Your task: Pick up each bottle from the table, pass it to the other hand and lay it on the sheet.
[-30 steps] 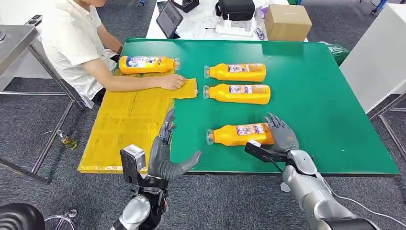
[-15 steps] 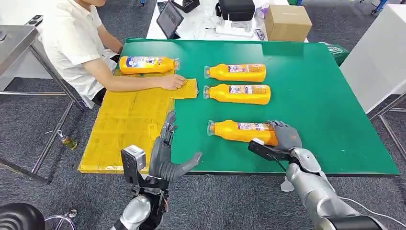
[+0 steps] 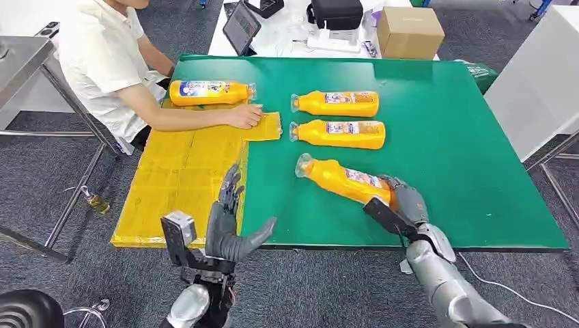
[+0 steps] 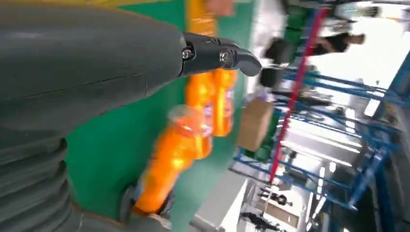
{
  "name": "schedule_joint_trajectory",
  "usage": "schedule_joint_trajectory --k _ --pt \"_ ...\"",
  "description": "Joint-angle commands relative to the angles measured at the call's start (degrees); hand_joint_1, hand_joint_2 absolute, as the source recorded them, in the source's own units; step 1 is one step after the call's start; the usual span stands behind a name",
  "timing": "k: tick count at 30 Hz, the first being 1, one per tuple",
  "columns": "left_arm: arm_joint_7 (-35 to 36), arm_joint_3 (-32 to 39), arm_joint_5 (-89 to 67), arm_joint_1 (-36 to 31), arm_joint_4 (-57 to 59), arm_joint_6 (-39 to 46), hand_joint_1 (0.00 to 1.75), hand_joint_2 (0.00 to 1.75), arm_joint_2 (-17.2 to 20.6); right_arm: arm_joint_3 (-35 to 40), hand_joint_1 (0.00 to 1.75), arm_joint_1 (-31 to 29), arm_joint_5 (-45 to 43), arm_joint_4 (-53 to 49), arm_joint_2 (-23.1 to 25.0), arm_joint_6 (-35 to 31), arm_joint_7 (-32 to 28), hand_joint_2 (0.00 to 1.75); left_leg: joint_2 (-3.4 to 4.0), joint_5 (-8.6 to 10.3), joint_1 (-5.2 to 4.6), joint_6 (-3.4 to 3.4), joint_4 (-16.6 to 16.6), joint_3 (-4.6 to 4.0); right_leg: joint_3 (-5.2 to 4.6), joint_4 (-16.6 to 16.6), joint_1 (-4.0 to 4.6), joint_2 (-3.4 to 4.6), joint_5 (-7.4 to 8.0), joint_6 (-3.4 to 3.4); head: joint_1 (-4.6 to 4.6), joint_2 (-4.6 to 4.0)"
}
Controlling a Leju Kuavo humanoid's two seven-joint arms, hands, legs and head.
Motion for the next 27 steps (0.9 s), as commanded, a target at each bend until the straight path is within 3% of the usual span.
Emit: schedule_joint_trajectory --k 1,9,14,18,22,27 --pt "1.3 1.2 5.7 0.5 3.4 -0.1 0.00 1.75 0.5 2.4 1.75 10.0 -9.6 -23.6 7.6 -1.4 1.9 1.75 0.19 -0.09 0.01 0.04 -0.1 0.14 0.08 0.0 0.05 0.10 -0.05 -0.19 0.00 0.00" --pt "2.4 -1.2 7.4 -2.8 6.0 -1.3 0.00 1.75 0.3 8.8 1.75 8.7 -13.9 -20.7 11.8 0.3 0.5 1.75 0.12 -0.06 0.03 0.07 -0.1 0.05 0.03 0.0 0.07 0.01 -0.05 -0.20 0.02 0.00" --pt "2.4 -1.3 7.4 -2.9 6.0 -1.4 0.00 1.75 0.3 8.9 1.75 8.8 -13.9 -20.7 12.1 0.1 0.5 1.75 0.06 -0.02 0.01 0.05 -0.1 -0.04 -0.06 0.0 0.03 -0.03 -0.04 -0.14 -0.02 0.00" --pt "0.5 -1.3 6.5 -4.2 5.1 -1.7 0.00 1.75 0.1 17.1 1.75 7.9 -12.6 -17.7 12.1 4.9 0.0 1.75 0.10 -0.04 0.03 0.04 0.0 -0.07 -0.09 0.0 0.05 0.03 -0.03 -0.12 0.00 0.00" --pt "0.3 -0.5 7.2 -5.7 5.7 -2.1 0.00 1.75 -0.5 22.0 1.71 7.7 -10.9 -16.0 13.8 3.5 -2.2 1.75 0.20 -0.12 0.03 0.08 -0.1 0.22 0.17 0.0 0.08 0.07 -0.09 -0.26 0.02 0.00" --pt "-0.1 0.7 8.4 -7.3 5.7 -1.9 0.00 1.75 -1.2 26.0 1.75 8.1 -10.7 -16.1 15.5 2.3 -3.6 1.75 0.11 -0.03 0.07 0.03 0.0 -0.06 -0.09 0.0 0.08 0.03 -0.03 -0.14 0.02 0.00"
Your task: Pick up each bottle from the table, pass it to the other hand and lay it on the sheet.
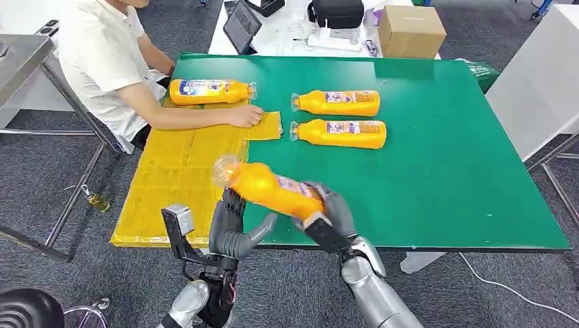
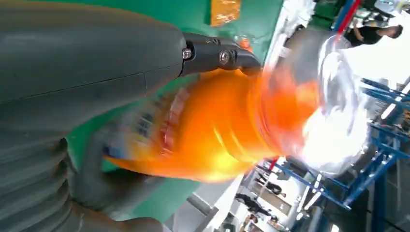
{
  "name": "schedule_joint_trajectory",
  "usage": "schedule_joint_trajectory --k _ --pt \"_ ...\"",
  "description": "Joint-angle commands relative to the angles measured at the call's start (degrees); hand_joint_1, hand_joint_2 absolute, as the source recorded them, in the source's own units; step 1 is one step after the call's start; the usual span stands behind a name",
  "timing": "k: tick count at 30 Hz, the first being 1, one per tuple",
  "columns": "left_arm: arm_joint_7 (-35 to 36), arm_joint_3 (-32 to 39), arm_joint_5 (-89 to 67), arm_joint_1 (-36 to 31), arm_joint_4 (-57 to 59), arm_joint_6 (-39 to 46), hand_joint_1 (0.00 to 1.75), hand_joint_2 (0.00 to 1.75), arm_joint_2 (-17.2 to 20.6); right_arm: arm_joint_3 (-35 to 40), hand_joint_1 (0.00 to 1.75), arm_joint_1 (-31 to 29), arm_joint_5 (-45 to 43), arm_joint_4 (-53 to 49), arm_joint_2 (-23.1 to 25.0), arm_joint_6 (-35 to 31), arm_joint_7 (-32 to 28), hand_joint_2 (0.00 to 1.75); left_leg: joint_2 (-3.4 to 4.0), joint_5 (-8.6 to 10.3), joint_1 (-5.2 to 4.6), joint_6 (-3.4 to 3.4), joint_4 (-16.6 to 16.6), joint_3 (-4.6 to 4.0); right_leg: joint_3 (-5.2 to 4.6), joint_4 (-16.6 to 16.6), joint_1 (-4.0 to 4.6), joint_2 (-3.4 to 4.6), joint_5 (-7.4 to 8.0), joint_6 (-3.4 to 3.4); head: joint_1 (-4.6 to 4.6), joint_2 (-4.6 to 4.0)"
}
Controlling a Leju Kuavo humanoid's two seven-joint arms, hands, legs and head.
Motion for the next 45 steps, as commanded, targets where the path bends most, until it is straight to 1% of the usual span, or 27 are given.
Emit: schedule_joint_trajectory --k 1,3,5,8,9,10,11,13,18,19,20,21,22,23,25,26,27,28,29,30,31,39,40,41,42,44,45 --pt "-0.3 1.0 1.6 -4.5 3.5 0.0 0.00 1.75 -0.5 10.4 1.75 -1.8 0.2 4.2 2.1 -1.2 -1.8 1.75 0.10 -0.07 0.03 0.08 0.0 0.26 0.26 -0.1 0.08 0.00 -0.04 -0.18 0.04 0.00" --pt "-0.4 1.3 2.4 -4.6 3.5 0.0 0.00 1.75 -0.8 12.0 1.73 -2.0 0.8 4.4 1.7 -1.7 -1.8 1.75 0.15 -0.10 0.02 0.12 0.0 0.34 0.33 -0.1 0.08 0.03 -0.05 -0.20 0.04 0.00" --pt "-1.0 1.9 4.3 -4.5 2.9 0.1 0.00 1.75 -1.4 14.9 1.55 -2.1 0.7 4.8 1.4 -3.5 -1.8 1.75 -0.02 -0.02 0.01 0.06 0.0 0.12 0.15 0.0 0.04 -0.08 -0.03 -0.10 0.07 0.00" --pt "0.1 0.5 6.0 -4.8 2.8 -1.0 0.00 1.75 -1.1 17.5 1.54 -2.4 -2.2 5.2 1.3 -4.3 -1.8 1.75 0.11 -0.12 0.02 0.10 0.0 0.31 0.32 -0.1 0.08 0.00 -0.08 -0.20 0.04 0.00" --pt "0.1 0.3 6.1 -4.9 2.8 -1.1 0.00 1.75 -1.0 17.8 1.54 -2.5 -2.3 5.3 1.3 -4.5 -1.8 1.75 0.08 -0.06 0.02 0.07 0.0 0.19 0.20 0.0 0.06 0.00 -0.04 -0.15 0.04 0.00" --pt "0.2 -0.4 6.2 -5.0 2.9 -1.9 0.00 1.75 -0.8 18.4 1.59 -2.7 -3.2 5.2 1.3 -4.9 -1.8 1.75 0.01 -0.03 0.00 0.05 0.0 0.13 0.15 0.0 0.04 -0.06 -0.03 -0.12 0.04 0.00" --pt "0.4 -0.4 6.8 -5.1 3.0 -2.6 0.00 1.75 -0.9 18.8 1.59 -2.9 -3.7 5.3 1.2 -4.8 -1.8 1.75 0.03 -0.08 0.02 0.08 0.0 0.29 0.31 -0.1 0.07 -0.08 -0.08 -0.20 0.02 0.00" --pt "0.4 -0.4 6.8 -5.1 3.0 -2.6 0.00 1.75 -0.9 18.8 1.59 -2.9 -3.7 5.3 1.2 -4.8 -1.8 1.75 0.01 -0.03 0.01 0.05 0.0 0.14 0.16 0.0 0.04 -0.06 -0.04 -0.13 0.04 0.00" --pt "0.6 -0.3 7.7 -5.3 3.1 -3.6 0.00 1.75 -0.9 19.0 1.59 -3.1 -4.0 5.4 1.1 -4.3 -1.8 1.75 0.00 -0.06 0.01 0.09 0.0 0.25 0.26 -0.1 0.06 -0.10 -0.07 -0.17 0.04 0.00" --pt "0.8 -0.2 8.7 -5.4 3.2 -4.8 0.33 1.75 -0.9 19.5 1.52 -3.1 -4.7 5.1 1.0 -4.1 -1.8 1.75 0.00 -0.10 0.01 0.12 -0.1 0.38 0.40 -0.1 0.08 -0.13 -0.11 -0.23 0.04 0.00" --pt "0.9 -0.2 9.2 -5.3 3.1 -5.7 1.73 1.75 -0.9 19.7 1.50 -3.1 -5.0 5.2 1.0 -3.9 -1.8 1.75 -0.01 -0.03 0.00 0.07 0.0 0.14 0.15 0.0 0.03 -0.08 -0.04 -0.12 0.02 0.00" --pt "1.0 -0.2 10.5 -5.3 2.7 -8.0 1.75 1.75 -0.7 20.0 1.40 -3.2 -6.0 5.7 1.2 -2.8 -1.8 1.75 -0.01 -0.07 0.01 0.10 0.0 0.27 0.30 -0.1 0.07 -0.13 -0.08 -0.18 0.04 0.00" --pt "1.1 -0.1 11.1 -5.2 2.4 -9.2 1.75 1.75 -0.5 20.0 0.37 -3.1 -6.8 6.0 1.2 -1.8 -1.8 1.75 0.00 -0.06 0.02 0.08 0.0 0.22 0.24 -0.1 0.06 -0.09 -0.06 -0.15 0.04 0.00" --pt "1.1 -0.2 11.6 -5.0 1.9 -10.9 1.75 1.75 -0.2 20.5 0.00 -3.1 -7.2 6.5 1.2 -0.5 -1.8 1.75 0.01 -0.03 0.01 0.06 0.0 0.13 0.14 0.0 0.04 -0.06 -0.03 -0.11 0.04 0.00" --pt "1.3 0.1 12.4 -4.7 1.4 -12.7 1.75 1.75 0.1 20.9 0.00 -2.6 -8.4 6.2 1.1 1.1 -1.8 1.75 0.01 -0.06 0.02 0.07 0.0 0.21 0.23 -0.1 0.06 -0.07 -0.06 -0.15 0.04 0.00" --pt "1.3 0.2 12.3 -4.6 1.3 -13.2 1.75 1.75 0.3 21.6 0.00 -2.4 -8.3 5.7 0.8 0.6 -1.8 0.00 0.00 -0.02 -0.01 0.04 0.0 0.10 0.11 0.0 0.02 -0.06 -0.03 -0.10 0.02 0.00" --pt "1.4 0.4 12.4 -4.4 1.3 -13.5 1.75 1.75 0.4 21.4 0.00 -1.8 -9.2 5.2 0.9 0.3 -1.8 0.00 0.02 -0.07 0.01 0.07 -0.1 0.25 0.26 -0.1 0.06 -0.08 -0.07 -0.18 0.02 0.00" --pt "1.5 0.7 12.5 -4.3 1.2 -13.7 1.75 1.75 0.5 21.6 0.00 -1.1 -9.7 3.6 0.7 -0.8 -1.8 0.00 -0.01 -0.04 0.01 0.05 0.0 0.15 0.16 -0.1 0.05 -0.08 -0.05 -0.12 0.04 0.00" --pt "1.6 1.3 12.6 -4.2 1.4 -13.7 1.75 1.75 0.5 22.1 0.00 -0.5 -10.2 2.2 0.4 -3.7 -1.8 0.00 -0.02 -0.06 0.02 0.07 -0.1 0.23 0.24 -0.1 0.06 -0.11 -0.08 -0.16 0.02 0.00" --pt "2.4 1.7 13.4 -4.2 1.6 -14.3 1.75 1.75 0.8 22.2 0.00 0.0 -11.7 1.2 0.4 -4.3 -1.8 0.00 0.00 -0.12 0.03 0.10 0.0 0.35 0.36 -0.1 0.09 -0.13 -0.13 -0.22 0.02 0.00" --pt "2.6 1.9 13.7 -4.2 1.7 -14.6 1.75 1.75 1.0 22.2 0.00 0.1 -12.0 0.8 0.4 -4.5 -1.8 0.00 -0.02 -0.08 0.01 0.08 0.0 0.23 0.24 -0.1 0.06 -0.12 -0.09 -0.15 0.00 0.00" --pt "2.9 2.3 14.0 -4.2 1.8 -15.3 1.75 1.75 1.3 22.3 0.00 0.6 -13.3 -0.6 0.2 -5.1 -1.8 0.00 -0.01 -0.14 0.03 0.11 -0.1 0.40 0.42 -0.1 0.09 -0.15 -0.15 -0.23 0.04 0.00" --pt "2.9 2.3 14.1 -4.2 1.8 -15.6 1.75 1.75 1.4 22.3 0.00 0.6 -13.5 -0.9 0.2 -5.3 -1.8 0.00 -0.01 -0.06 0.03 0.07 0.0 0.19 0.20 -0.1 0.07 -0.10 -0.06 -0.14 0.04 0.00" --pt "2.7 3.1 14.8 -3.0 0.9 -19.2 1.75 1.75 2.5 21.7 0.00 1.4 -14.8 -2.5 -0.1 -6.8 -1.8 0.00 0.00 -0.06 0.00 0.07 0.0 0.21 0.21 0.0 0.03 -0.08 -0.07 -0.14 0.04 0.00" --pt "1.7 3.9 9.2 -1.6 -0.2 -18.2 1.75 1.75 4.7 19.7 0.00 4.7 -15.5 -6.2 -1.4 -12.2 -1.8 0.00 0.07 -0.07 0.00 0.07 0.0 0.22 0.19 0.0 0.04 -0.03 -0.06 -0.16 0.07 0.00" --pt "1.6 4.9 5.4 -1.2 -0.4 -16.8 1.75 1.75 5.5 17.6 0.00 6.1 -16.4 -7.4 -1.4 -14.5 -1.8 0.00 0.04 -0.06 0.00 0.06 -0.1 0.22 0.21 -0.1 0.03 -0.05 -0.05 -0.14 0.02 0.00" --pt "1.6 5.1 4.5 -1.1 -0.4 -16.6 1.75 1.75 6.0 16.8 0.00 6.6 -16.3 -8.0 -1.5 -15.9 -1.8 0.00 0.08 -0.16 0.02 0.13 -0.1 0.54 0.53 -0.2 0.09 -0.08 -0.15 -0.28 0.04 0.00"
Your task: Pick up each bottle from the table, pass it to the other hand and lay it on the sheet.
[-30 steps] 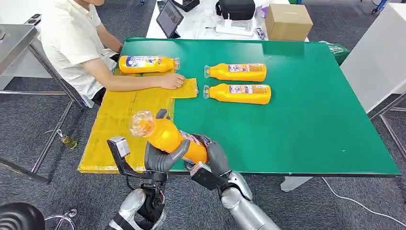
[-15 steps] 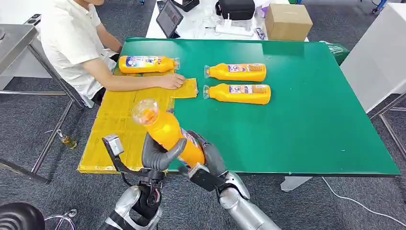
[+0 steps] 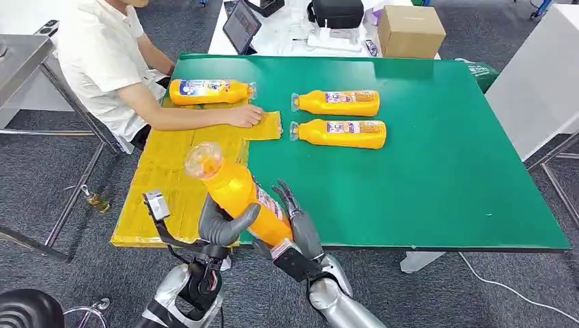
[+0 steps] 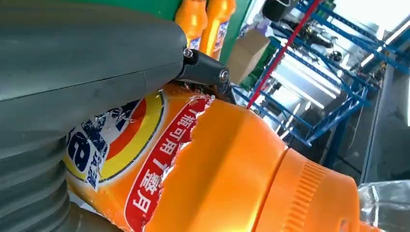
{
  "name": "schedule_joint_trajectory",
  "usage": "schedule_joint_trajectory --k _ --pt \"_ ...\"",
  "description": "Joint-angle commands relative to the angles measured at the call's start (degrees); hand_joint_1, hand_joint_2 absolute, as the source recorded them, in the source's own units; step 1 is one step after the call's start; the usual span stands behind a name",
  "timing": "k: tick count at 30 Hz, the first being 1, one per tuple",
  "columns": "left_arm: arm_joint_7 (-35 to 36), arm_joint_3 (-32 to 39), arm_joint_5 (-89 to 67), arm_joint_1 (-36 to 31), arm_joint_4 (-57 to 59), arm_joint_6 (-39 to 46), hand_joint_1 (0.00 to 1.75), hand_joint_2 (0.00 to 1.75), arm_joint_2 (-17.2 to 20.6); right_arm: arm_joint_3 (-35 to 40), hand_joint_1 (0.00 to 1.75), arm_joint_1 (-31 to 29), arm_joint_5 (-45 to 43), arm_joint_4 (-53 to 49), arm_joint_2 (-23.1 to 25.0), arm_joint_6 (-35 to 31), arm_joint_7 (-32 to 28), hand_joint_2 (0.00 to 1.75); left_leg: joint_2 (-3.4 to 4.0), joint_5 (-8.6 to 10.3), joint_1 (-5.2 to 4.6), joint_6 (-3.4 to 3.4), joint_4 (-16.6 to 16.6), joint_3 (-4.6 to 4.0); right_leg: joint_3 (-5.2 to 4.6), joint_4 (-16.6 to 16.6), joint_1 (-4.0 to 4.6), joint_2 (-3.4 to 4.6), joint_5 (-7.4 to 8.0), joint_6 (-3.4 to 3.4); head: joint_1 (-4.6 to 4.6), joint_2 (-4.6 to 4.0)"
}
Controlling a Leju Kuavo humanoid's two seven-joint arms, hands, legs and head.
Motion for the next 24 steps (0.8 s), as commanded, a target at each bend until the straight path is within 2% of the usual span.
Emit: schedule_joint_trajectory --k 1,2,4,5,9,10,11,14,16,18,21,24 --pt "-0.8 1.7 -10.7 1.2 -0.7 2.6 1.75 1.75 5.3 -3.5 0.00 5.3 -1.3 -6.9 -2.9 -10.1 0.2 0.00 0.05 -0.10 0.00 0.09 -0.1 0.37 0.37 -0.1 0.05 -0.05 -0.10 -0.19 0.02 0.00" --pt "-1.4 3.3 -13.5 1.9 -1.4 3.1 1.75 1.75 6.3 -7.9 0.00 7.2 0.5 -9.4 -2.7 -12.9 0.2 0.00 0.04 -0.06 0.01 0.06 -0.1 0.22 0.22 -0.1 0.04 -0.03 -0.05 -0.13 0.02 0.00" --pt "-0.5 5.4 -18.3 2.0 -1.7 6.0 1.75 1.75 7.6 -18.8 0.00 11.0 7.1 -14.3 0.1 -12.9 0.2 0.00 0.04 -0.10 0.00 0.09 -0.1 0.40 0.40 -0.1 0.06 -0.08 -0.11 -0.22 0.04 0.00" --pt "-0.2 6.3 -23.6 1.6 -1.4 9.7 1.75 1.75 8.3 -23.5 0.00 12.7 8.7 -17.3 1.5 -12.9 0.2 0.00 0.01 -0.05 -0.02 0.05 -0.1 0.20 0.18 0.0 0.02 -0.08 -0.08 -0.16 0.02 0.00" --pt "-0.4 6.5 -25.2 1.4 -1.2 10.7 1.75 1.75 8.6 -25.0 0.00 13.3 9.4 -18.3 2.0 -12.9 0.2 0.00 0.00 -0.04 0.00 0.04 0.0 0.12 0.11 0.0 0.04 -0.07 -0.06 -0.16 0.02 0.00" --pt "-1.1 7.0 -29.3 0.5 -0.3 13.7 1.75 1.75 9.1 -27.6 0.00 14.2 10.3 -20.4 2.7 -12.9 0.2 0.00 0.03 -0.09 0.01 0.06 0.0 0.26 0.24 0.0 0.07 -0.07 -0.10 -0.23 -0.02 0.00" --pt "-0.2 8.0 -36.5 -0.4 1.2 19.7 1.75 1.75 9.0 -33.9 0.00 16.2 14.7 -25.9 5.8 -12.9 0.2 0.00 0.00 -0.05 0.01 0.06 0.0 0.14 0.14 0.0 0.05 -0.07 -0.06 -0.16 -0.02 0.00" --pt "0.8 11.2 -42.2 -2.9 4.0 21.8 1.75 1.75 9.6 -40.9 0.00 17.8 18.6 -33.4 8.7 -12.9 0.2 0.00 -0.12 -0.08 0.01 0.08 0.0 0.13 0.17 0.1 0.06 -0.23 -0.15 -0.22 0.04 0.00" --pt "1.2 12.0 -43.8 -3.9 5.1 22.0 1.75 1.75 10.0 -43.3 0.00 18.0 19.1 -36.1 9.9 -12.9 0.2 0.00 -0.09 -0.02 -0.01 0.05 0.0 0.04 0.05 0.1 0.02 -0.16 -0.09 -0.17 0.04 0.00" --pt "1.5 12.1 -54.3 -6.5 7.9 28.0 1.75 1.75 11.1 -44.4 0.00 18.1 17.9 -39.2 11.1 -12.9 0.2 0.00 -0.09 -0.02 -0.01 0.05 0.0 0.09 0.10 0.1 0.02 -0.17 -0.09 -0.17 0.02 0.00" --pt "2.9 11.6 -60.8 -9.2 10.4 30.0 1.75 1.75 11.4 -43.0 0.00 17.7 17.0 -40.2 11.1 -12.9 0.2 0.00 -0.20 0.00 0.00 0.06 0.0 0.08 0.13 0.1 0.05 -0.30 -0.12 -0.22 0.04 0.00" --pt "7.7 8.7 -79.8 -16.0 19.9 31.6 1.75 1.75 10.6 -38.1 0.00 16.6 17.6 -37.8 10.7 -12.9 0.2 0.00 -0.12 0.01 0.04 0.05 0.0 0.11 0.15 0.0 0.08 -0.21 -0.07 -0.19 0.02 0.00"
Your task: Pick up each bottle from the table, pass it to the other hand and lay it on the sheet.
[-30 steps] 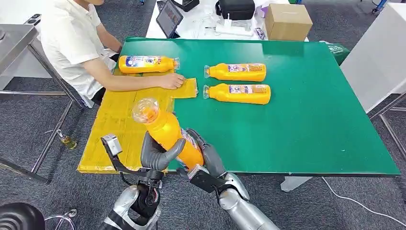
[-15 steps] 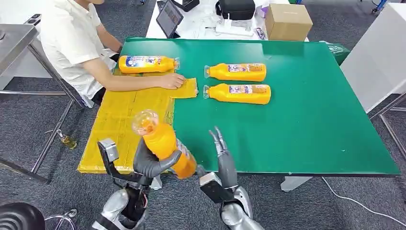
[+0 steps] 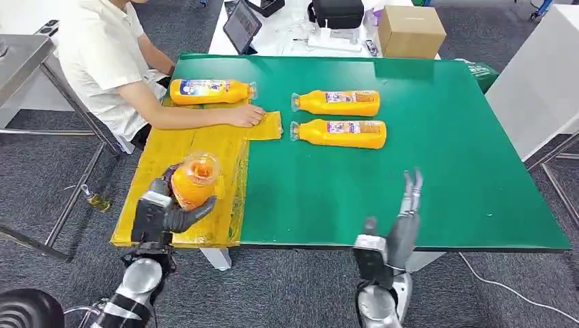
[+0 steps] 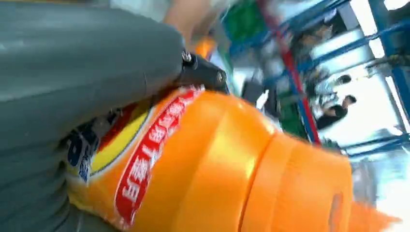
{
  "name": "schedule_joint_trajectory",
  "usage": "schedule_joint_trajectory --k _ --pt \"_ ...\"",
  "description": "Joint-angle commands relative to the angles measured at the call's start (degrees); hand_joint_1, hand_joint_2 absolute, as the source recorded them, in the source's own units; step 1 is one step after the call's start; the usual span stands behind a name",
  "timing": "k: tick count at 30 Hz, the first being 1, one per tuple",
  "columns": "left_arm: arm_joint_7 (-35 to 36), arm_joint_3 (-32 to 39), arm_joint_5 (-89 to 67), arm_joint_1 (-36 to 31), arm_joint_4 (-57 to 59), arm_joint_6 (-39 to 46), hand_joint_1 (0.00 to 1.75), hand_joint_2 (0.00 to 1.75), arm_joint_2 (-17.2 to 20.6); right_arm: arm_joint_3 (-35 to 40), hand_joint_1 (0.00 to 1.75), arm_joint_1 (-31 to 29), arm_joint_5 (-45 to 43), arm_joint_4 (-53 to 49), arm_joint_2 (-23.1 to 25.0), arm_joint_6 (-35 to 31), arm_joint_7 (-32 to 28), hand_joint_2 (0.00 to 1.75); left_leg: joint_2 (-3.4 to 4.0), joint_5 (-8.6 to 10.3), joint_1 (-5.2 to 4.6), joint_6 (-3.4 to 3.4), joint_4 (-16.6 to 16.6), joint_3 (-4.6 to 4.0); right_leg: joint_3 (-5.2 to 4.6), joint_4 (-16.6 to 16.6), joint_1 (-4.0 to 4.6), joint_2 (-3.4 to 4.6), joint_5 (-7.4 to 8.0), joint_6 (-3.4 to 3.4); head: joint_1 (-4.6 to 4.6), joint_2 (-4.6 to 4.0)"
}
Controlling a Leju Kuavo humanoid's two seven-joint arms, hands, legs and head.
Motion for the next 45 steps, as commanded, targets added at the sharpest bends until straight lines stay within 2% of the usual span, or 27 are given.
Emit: schedule_joint_trajectory --k 1,4,7,8,10,14,16,19,20,21,22,25,26,28,30,34,35,38,45 --pt "5.9 -2.8 -26.0 -15.2 21.1 2.0 1.75 1.75 0.6 -0.3 0.00 -1.0 0.0 -3.7 2.5 0.2 0.2 0.00 -0.18 0.00 0.02 0.09 0.0 0.23 0.29 0.0 0.08 -0.30 -0.09 -0.23 0.02 0.00" --pt "4.9 -4.8 -30.4 -20.8 35.5 -3.9 1.75 1.75 -3.1 3.4 0.00 -2.5 -2.9 0.7 1.7 0.2 0.2 0.00 -0.24 0.08 0.00 0.07 -0.1 0.21 0.28 -0.1 0.04 -0.32 -0.03 -0.13 0.02 0.00" --pt "4.9 -4.8 -30.4 -20.8 35.5 -3.9 1.75 1.75 -3.1 3.4 0.00 -2.5 -2.9 0.7 1.7 0.2 0.2 0.00 -0.14 0.06 0.00 0.12 -0.1 0.27 0.36 -0.1 0.04 -0.23 -0.02 -0.13 0.04 0.00" --pt "4.5 -5.4 -30.2 -22.4 40.5 -6.1 1.75 1.75 -4.7 5.0 0.00 -2.6 -4.0 1.8 0.9 0.2 0.2 0.00 -0.03 0.03 0.02 0.11 -0.1 0.23 0.29 -0.1 0.05 -0.11 -0.01 -0.12 0.04 0.00" --pt "4.6 -6.9 -31.6 -24.5 45.4 -8.1 1.75 1.75 -5.5 6.4 0.00 -2.4 -4.7 3.1 0.4 0.2 0.2 0.00 -0.02 0.04 0.03 0.08 -0.1 0.19 0.23 -0.1 0.06 -0.10 0.02 -0.10 0.04 0.00" --pt "4.8 -6.9 -31.7 -25.5 48.3 -8.6 1.75 1.75 -5.9 7.2 0.00 -2.4 -5.2 4.0 0.2 0.2 0.2 0.00 -0.07 0.03 0.02 0.07 0.0 0.20 0.24 -0.1 0.06 -0.14 0.00 -0.12 0.02 0.00" --pt "3.6 -4.1 -27.1 -26.4 51.7 -14.4 1.75 1.75 -7.2 7.8 0.00 -2.4 -6.3 5.5 -0.3 0.2 0.2 0.00 -0.01 0.00 0.03 0.08 0.0 0.24 0.26 -0.1 0.08 -0.08 0.00 -0.13 0.02 0.00" --pt "4.3 -1.4 -24.0 -26.4 53.3 -15.2 1.75 1.75 -7.9 7.8 0.00 -2.0 -6.9 6.7 -0.7 0.2 0.2 0.00 -0.02 -0.02 0.04 0.11 -0.1 0.38 0.41 -0.1 0.10 -0.13 -0.03 -0.18 0.02 0.00" --pt "4.7 -1.0 -23.7 -26.6 53.7 -15.0 1.68 1.75 -8.0 7.8 0.00 -2.0 -6.9 6.9 -0.7 0.2 0.2 0.00 -0.01 0.02 0.02 0.10 -0.1 0.31 0.34 -0.1 0.06 -0.10 0.00 -0.14 0.00 0.00" --pt "5.9 -0.6 -23.7 -26.8 54.5 -14.3 1.17 1.75 -8.2 7.5 0.00 -1.9 -6.7 7.3 -0.5 0.2 0.2 0.00 0.06 0.00 0.02 0.12 -0.1 0.40 0.42 -0.1 0.08 -0.05 0.00 -0.17 0.04 0.00" --pt "7.3 0.1 -23.1 -27.1 55.5 -14.3 0.54 1.75 -8.4 7.0 0.00 -1.9 -6.4 7.7 -0.3 0.2 0.2 0.00 0.04 0.02 0.03 0.10 -0.1 0.38 0.44 -0.2 0.07 -0.04 0.03 -0.14 0.02 0.00" --pt "8.3 0.7 -22.5 -27.4 56.2 -14.7 0.54 1.75 -8.6 6.6 0.00 -1.9 -6.1 8.0 0.0 0.2 0.2 0.00 0.06 0.03 0.01 0.08 -0.1 0.43 0.48 -0.1 0.05 0.01 0.03 -0.11 0.00 0.00" --pt "9.5 1.0 -22.3 -27.7 57.1 -15.2 0.30 1.75 -8.7 6.1 0.00 -1.9 -6.0 8.6 0.1 0.2 0.2 0.00 0.07 0.04 0.00 0.12 -0.1 0.53 0.56 -0.2 0.05 -0.01 0.04 -0.16 0.04 0.00" --pt "12.1 1.3 -22.1 -28.0 58.7 -17.2 0.12 1.75 -8.1 6.2 0.00 -2.5 -6.3 10.6 0.0 0.2 0.2 0.00 0.15 0.03 0.02 0.11 -0.2 0.60 0.61 -0.2 0.07 0.07 0.07 -0.18 0.02 0.00" --pt "13.4 0.9 -22.8 -28.0 59.6 -17.8 0.07 1.75 -7.6 6.2 0.00 -2.8 -5.7 11.7 -0.2 0.2 0.2 0.00 0.24 0.02 0.01 0.11 -0.2 0.70 0.65 -0.2 0.07 0.11 0.08 -0.21 0.02 0.00" --pt "13.4 0.9 -22.8 -28.0 59.6 -17.8 0.07 1.75 -7.6 6.2 0.00 -2.8 -5.7 11.7 -0.2 0.2 0.2 0.00 0.13 0.02 0.02 0.07 -0.1 0.60 0.57 -0.1 0.07 0.02 0.03 -0.16 0.02 0.00" --pt "14.4 0.9 -22.6 -27.6 60.3 -21.3 0.00 1.75 -7.6 4.9 0.00 -3.2 -4.6 12.2 0.2 0.2 0.2 0.00 0.10 0.03 -0.01 0.07 -0.1 0.63 0.63 -0.1 0.03 0.02 0.02 -0.13 0.02 0.00" --pt "12.2 -0.3 -23.1 -25.8 59.9 -23.8 0.00 1.75 -7.9 4.7 0.00 -3.9 -4.7 12.5 -0.3 0.2 0.2 0.00 0.30 0.01 0.01 0.13 -0.2 0.79 0.77 -0.2 0.07 0.18 0.09 -0.21 0.02 0.00" --pt "12.0 -0.3 -23.1 -25.7 59.8 -23.7 0.00 1.75 -8.0 4.8 0.00 -3.9 -4.8 12.6 -0.3 0.2 0.2 0.00 0.09 0.01 -0.04 0.05 -0.1 0.99 1.02 -0.1 -0.01 0.06 0.03 -0.11 0.02 0.00"
